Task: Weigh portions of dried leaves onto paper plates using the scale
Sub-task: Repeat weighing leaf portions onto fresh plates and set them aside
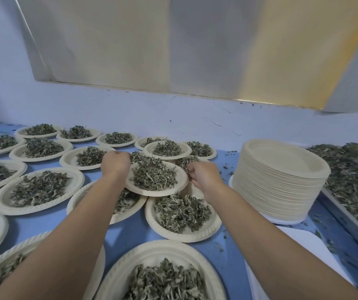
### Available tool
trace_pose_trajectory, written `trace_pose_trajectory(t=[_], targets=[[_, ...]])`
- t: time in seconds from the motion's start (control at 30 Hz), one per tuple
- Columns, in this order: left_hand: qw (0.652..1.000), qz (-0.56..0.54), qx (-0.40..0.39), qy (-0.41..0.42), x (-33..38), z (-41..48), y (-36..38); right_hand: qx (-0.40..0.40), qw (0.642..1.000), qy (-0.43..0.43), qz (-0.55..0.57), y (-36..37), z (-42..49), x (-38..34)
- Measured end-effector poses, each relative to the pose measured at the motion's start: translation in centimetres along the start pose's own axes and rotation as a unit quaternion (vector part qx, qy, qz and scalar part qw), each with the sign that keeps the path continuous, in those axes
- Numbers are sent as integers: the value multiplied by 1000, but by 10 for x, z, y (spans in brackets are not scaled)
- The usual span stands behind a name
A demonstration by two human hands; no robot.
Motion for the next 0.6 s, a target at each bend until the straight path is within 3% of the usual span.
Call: trace_pose_trajectory(t=[0.13,0.33,0.43,0.6], targets=[[998,-14,-25,49,9,-13,5,3,1000,-29,-11,-9,-13,-8],[977,-120,-160,67,42,-66,28,-44,988,-141,34,-29,-47,-18],[964,-148,-208,74,56,-98,44,-22,970,-235,-54,-48,-65,-20],[956,-147,-232,102,64,-146,73,60,906,-365,-203,-97,-91,-16]])
Point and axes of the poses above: each hand's wrist, its own z-axis towards the middle knuckle, its own y-axis out of the palm, x = y × z, the point moved 1 cm from there along z, towards the middle knuckle, and after that the axes turned 2 degrees about -x, right-handed, at the moved point
